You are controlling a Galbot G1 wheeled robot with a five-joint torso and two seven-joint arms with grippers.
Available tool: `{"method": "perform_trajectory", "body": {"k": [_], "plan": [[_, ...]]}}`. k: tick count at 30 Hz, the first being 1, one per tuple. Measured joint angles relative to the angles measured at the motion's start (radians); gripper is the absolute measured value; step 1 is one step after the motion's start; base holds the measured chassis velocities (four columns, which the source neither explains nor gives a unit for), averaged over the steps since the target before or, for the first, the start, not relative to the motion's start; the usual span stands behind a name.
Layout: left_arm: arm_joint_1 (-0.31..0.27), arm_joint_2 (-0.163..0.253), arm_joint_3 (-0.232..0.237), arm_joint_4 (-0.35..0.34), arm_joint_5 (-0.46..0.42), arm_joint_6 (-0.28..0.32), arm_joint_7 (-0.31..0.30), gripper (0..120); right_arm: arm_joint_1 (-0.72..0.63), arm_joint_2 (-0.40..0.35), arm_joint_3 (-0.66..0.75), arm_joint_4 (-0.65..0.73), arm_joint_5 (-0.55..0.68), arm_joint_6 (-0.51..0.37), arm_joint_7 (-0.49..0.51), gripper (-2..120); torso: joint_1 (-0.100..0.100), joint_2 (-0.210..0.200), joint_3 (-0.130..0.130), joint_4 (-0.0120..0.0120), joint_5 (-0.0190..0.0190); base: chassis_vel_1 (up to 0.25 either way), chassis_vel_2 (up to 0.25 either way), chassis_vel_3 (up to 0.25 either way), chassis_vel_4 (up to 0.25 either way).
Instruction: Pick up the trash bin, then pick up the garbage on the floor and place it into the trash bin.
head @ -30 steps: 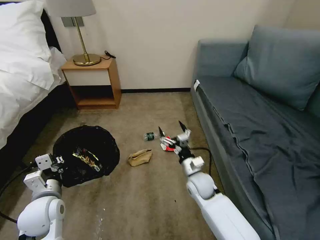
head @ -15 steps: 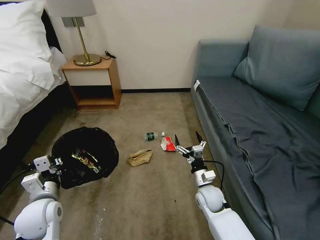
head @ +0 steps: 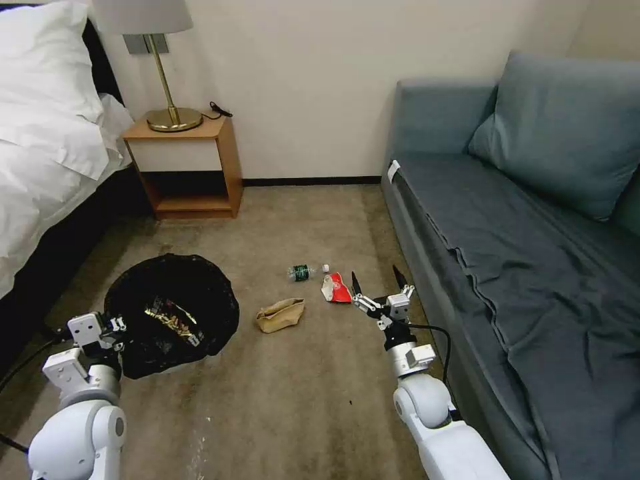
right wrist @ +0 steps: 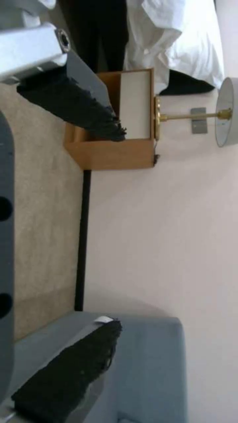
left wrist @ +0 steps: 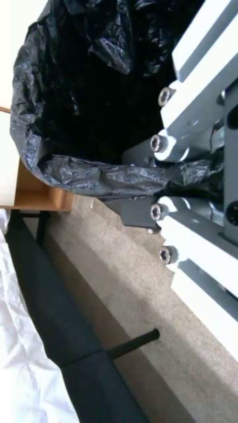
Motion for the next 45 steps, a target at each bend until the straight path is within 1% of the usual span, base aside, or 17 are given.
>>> {"method": "perform_trajectory", "body": {"k": [21, 26, 45], "plan": [[0.0, -0.004, -0.007, 0.007, -0.004, -0.018, 0.005, 4, -0.007, -0.002, -0.009, 0.003, -0.009, -0.011, -0.011, 100, 0.0, 0.0, 0.0, 0.0, 0.0, -0.007, 0.008, 0.009, -0.007], [0.001, -0.001, -0.007, 0.006, -0.02, -0.017, 0.005, 4, -0.016, 0.0, -0.01, 0.001, -0.014, -0.01, -0.012, 100, 0.0, 0.0, 0.0, 0.0, 0.0, -0.081, 0.08, 0.083, -0.085], [-0.005, -0.005, -0.007, 0.008, -0.014, -0.014, 0.004, 4, -0.012, -0.001, -0.004, -0.013, -0.012, -0.013, -0.021, 100, 0.0, 0.0, 0.0, -0.0001, -0.0001, -0.081, 0.082, 0.078, -0.087]]}}
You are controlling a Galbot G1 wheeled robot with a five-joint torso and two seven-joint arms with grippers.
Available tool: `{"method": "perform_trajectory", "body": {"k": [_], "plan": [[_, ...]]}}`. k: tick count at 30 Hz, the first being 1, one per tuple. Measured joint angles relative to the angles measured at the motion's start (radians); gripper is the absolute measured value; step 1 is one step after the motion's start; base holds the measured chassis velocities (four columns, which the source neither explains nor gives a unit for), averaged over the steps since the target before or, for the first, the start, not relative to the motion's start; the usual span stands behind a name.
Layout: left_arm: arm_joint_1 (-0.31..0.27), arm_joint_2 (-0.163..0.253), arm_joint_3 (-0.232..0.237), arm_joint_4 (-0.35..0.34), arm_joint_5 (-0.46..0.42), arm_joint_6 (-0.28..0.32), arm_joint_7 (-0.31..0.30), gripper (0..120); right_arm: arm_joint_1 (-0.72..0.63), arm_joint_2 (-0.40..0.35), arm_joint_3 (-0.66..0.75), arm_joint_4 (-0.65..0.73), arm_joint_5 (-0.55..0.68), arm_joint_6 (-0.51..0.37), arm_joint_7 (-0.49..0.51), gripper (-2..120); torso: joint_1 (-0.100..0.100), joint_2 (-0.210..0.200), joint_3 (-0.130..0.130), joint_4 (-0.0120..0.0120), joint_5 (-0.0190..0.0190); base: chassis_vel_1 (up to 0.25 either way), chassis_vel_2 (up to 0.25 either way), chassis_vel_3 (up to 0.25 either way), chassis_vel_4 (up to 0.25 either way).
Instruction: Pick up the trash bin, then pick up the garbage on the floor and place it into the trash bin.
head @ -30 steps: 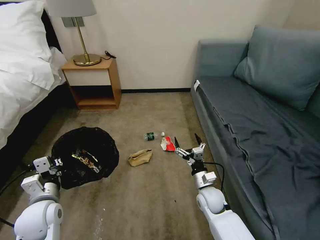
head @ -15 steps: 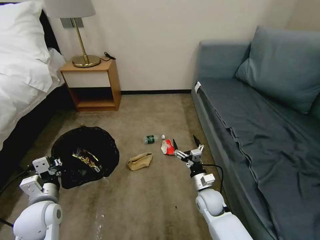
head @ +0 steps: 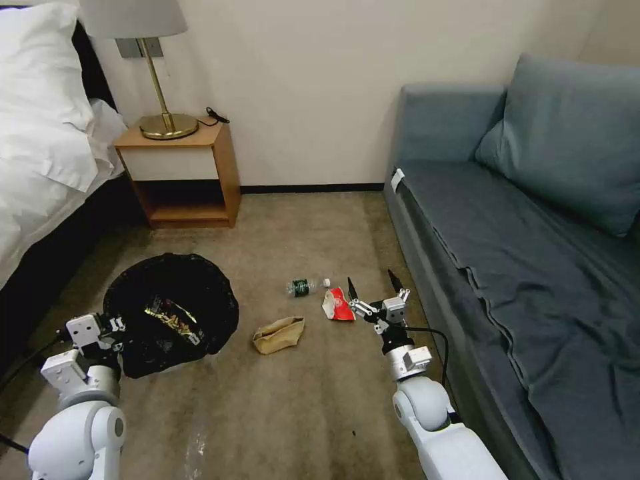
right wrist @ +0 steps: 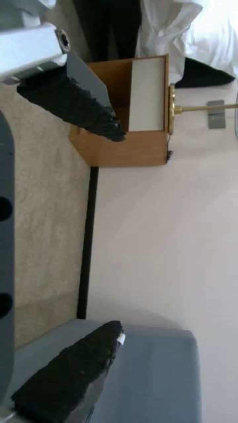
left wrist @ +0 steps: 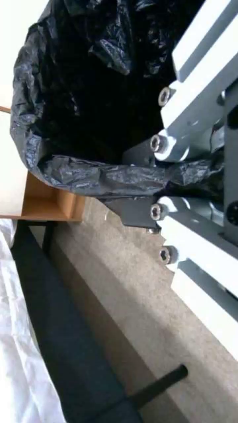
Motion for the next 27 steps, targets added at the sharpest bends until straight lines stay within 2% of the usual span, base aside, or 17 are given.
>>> {"method": "perform_trajectory", "body": {"k": [27], "plan": [[0.003, 0.002, -0.006, -0.001, 0.004, -0.002, 0.001, 4, -0.018, -0.01, -0.017, -0.001, -0.005, -0.001, -0.015, 100, 0.0, 0.0, 0.0, 0.0, 0.0, -0.101, 0.105, 0.098, -0.102]]}}
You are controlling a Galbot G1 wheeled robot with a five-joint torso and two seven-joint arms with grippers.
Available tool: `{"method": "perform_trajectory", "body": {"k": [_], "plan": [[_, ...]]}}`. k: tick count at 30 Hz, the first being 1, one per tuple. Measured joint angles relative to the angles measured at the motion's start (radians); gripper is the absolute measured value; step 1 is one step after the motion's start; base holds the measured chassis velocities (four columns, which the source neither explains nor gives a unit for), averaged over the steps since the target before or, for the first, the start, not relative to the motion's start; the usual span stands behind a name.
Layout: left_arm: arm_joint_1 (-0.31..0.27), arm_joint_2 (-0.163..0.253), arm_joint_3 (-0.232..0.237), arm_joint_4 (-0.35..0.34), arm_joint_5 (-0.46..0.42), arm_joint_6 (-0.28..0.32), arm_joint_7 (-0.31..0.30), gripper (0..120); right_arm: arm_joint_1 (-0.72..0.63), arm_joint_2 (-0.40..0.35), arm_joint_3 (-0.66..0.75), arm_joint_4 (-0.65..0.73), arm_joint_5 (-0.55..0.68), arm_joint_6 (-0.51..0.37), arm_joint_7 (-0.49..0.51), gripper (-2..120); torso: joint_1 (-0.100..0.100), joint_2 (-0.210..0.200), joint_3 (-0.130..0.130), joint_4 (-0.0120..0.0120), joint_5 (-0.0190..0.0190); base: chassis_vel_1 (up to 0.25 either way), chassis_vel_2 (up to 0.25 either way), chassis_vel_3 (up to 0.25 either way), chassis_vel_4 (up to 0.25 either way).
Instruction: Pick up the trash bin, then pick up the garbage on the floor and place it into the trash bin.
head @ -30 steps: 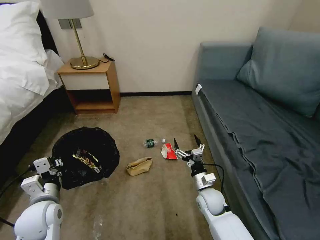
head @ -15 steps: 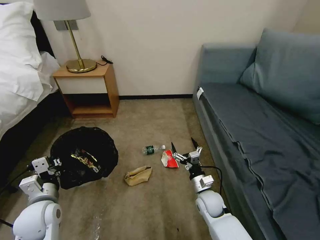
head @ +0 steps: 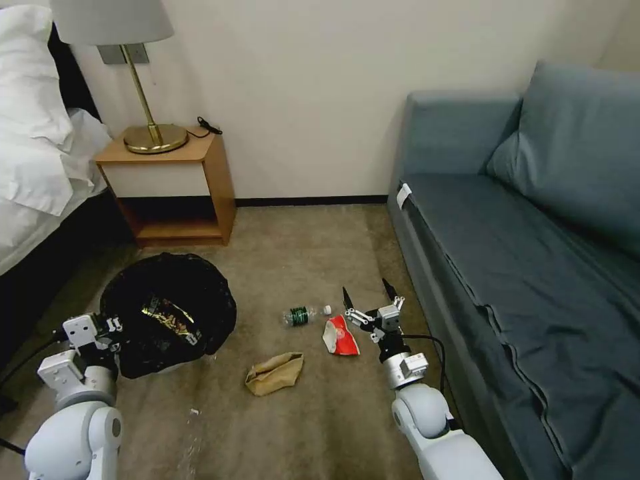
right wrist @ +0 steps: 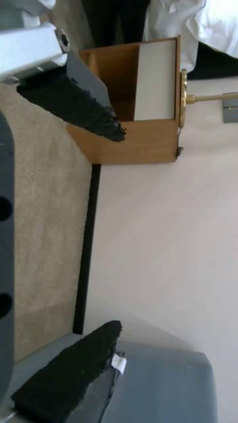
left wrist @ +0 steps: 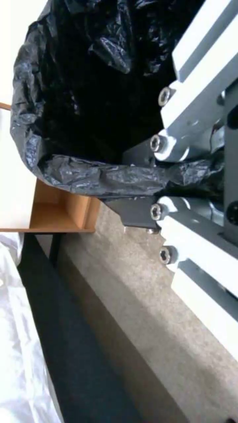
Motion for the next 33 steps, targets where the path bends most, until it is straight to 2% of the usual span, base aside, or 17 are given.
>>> {"method": "perform_trajectory", "body": {"k": [20, 33], "plan": [[0.001, -0.008, 0.002, 0.009, 0.005, -0.009, -0.002, 4, -0.006, -0.003, 0.0, -0.007, -0.001, 0.001, -0.023, 100, 0.0, 0.0, 0.0, 0.0, 0.0001, -0.11, 0.107, 0.107, -0.1], [0.011, -0.012, 0.001, 0.003, 0.006, -0.013, -0.003, 4, -0.002, -0.012, -0.008, -0.013, -0.01, 0.051, -0.041, 100, 0.0, 0.0, 0.0, 0.0, 0.0, -0.059, 0.065, 0.059, -0.061]]}}
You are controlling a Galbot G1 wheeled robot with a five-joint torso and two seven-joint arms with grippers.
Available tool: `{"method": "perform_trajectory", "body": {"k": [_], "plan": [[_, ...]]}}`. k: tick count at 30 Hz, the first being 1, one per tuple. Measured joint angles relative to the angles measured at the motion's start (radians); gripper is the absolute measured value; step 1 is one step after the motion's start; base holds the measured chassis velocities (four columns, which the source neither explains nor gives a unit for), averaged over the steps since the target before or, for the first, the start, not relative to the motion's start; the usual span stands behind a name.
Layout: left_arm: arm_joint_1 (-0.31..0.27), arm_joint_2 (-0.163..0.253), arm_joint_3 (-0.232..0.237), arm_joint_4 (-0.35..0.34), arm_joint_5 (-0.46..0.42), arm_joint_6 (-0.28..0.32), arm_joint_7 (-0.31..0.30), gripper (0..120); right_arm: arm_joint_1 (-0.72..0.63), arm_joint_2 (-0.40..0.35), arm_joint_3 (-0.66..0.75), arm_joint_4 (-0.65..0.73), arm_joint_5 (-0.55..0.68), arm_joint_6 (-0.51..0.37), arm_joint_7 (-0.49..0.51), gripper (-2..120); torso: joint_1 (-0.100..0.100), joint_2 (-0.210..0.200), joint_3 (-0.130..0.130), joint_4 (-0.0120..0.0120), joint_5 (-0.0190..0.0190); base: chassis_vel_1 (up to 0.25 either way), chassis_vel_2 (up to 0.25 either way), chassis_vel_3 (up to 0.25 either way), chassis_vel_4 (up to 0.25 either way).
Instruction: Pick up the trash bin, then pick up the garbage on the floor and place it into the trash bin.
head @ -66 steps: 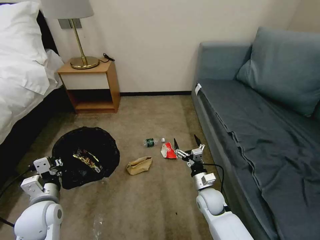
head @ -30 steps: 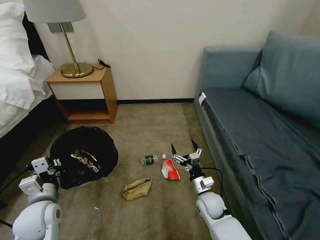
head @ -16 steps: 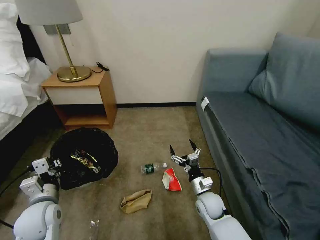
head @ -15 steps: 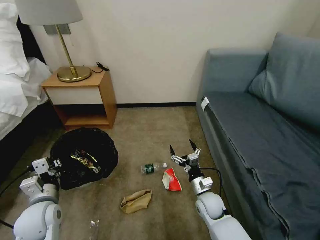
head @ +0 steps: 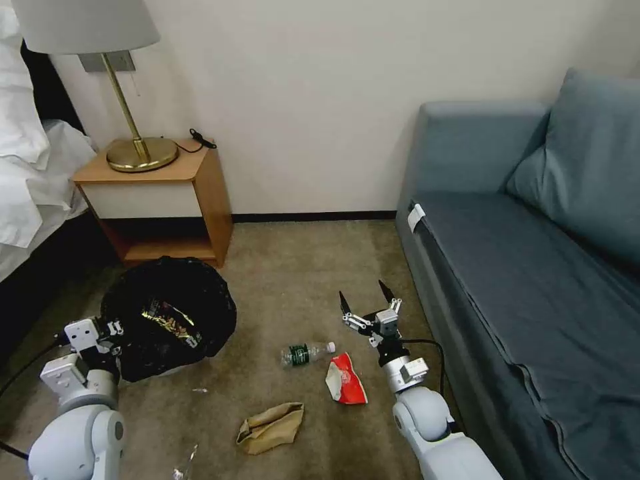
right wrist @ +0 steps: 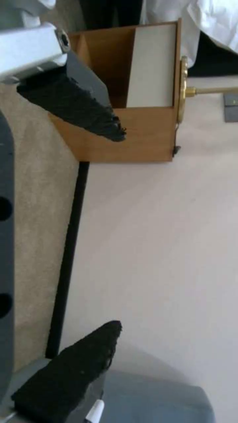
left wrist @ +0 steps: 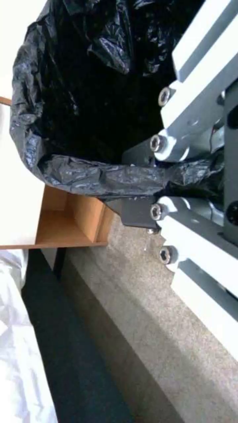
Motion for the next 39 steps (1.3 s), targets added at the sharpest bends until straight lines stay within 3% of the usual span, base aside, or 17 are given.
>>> {"method": "perform_trajectory", "body": {"k": [3, 9, 11, 15, 18, 22, 25, 31, 39], "plan": [[0.0, 0.001, -0.001, -0.003, 0.0, 0.0, -0.001, 4, 0.011, -0.017, -0.013, 0.002, -0.006, -0.002, -0.01, 100, 0.0, 0.0, 0.0, 0.0, 0.0001, 0.0, 0.0, 0.0, 0.0], [0.0, 0.001, -0.002, -0.011, 0.002, 0.003, -0.001, 4, 0.092, -0.117, -0.048, 0.003, 0.021, -0.048, -0.144, 100, 0.0, 0.0, 0.0, 0.0001, 0.0004, 0.0, 0.0, 0.0, 0.0], [0.005, -0.008, -0.001, -0.023, 0.017, 0.01, 0.003, 4, 0.153, -0.253, -0.116, 0.001, 0.081, -0.096, -0.276, 100, 0.0, 0.0, 0.0, 0.0001, -0.0003, 0.0, 0.0, 0.0, 0.0], [0.013, -0.018, 0.007, -0.038, 0.027, 0.015, 0.01, 4, 0.196, -0.327, -0.185, -0.018, 0.137, -0.123, -0.36, 100, 0.0, 0.0, 0.0, 0.0, 0.0003, 0.0, 0.0, 0.0, 0.0], [0.016, -0.03, 0.016, -0.043, 0.044, 0.017, 0.013, 4, 0.3, -0.402, -0.337, -0.08, 0.222, -0.145, -0.458, 100, 0.0, 0.0, 0.0, -0.0002, 0.0001, 0.0, 0.0, 0.0, 0.0], [0.015, -0.036, 0.017, -0.037, 0.052, 0.017, 0.009, 4, 0.392, -0.41, -0.44, -0.134, 0.245, -0.148, -0.5, 100, 0.0, 0.0, 0.0, 0.0002, 0.0002, 0.0, 0.0, 0.0, 0.0], [0.013, -0.041, 0.016, -0.031, 0.059, 0.017, 0.01, 4, 0.506, -0.377, -0.568, -0.232, 0.258, -0.133, -0.565, 100, 0.0, 0.0, 0.0, 0.0003, -0.0001, 0.0, 0.0, 0.0, 0.0], [0.003, -0.037, 0.002, -0.003, 0.064, 0.015, 0.006, 4, 0.568, -0.309, -0.693, -0.358, 0.258, -0.113, -0.666, 100, 0.0, 0.0, 0.0, 0.0001, -0.0001, 0.0, 0.0, 0.0, 0.0], [-0.006, -0.044, 0.005, 0.007, 0.073, 0.014, 0.006, 4, 0.624, -0.228, -0.844, -0.489, 0.245, -0.093, -0.728, 100, 0.0, 0.0, 0.0, 0.0001, -0.0001, 0.0, 0.0, 0.0, 0.0]]}}
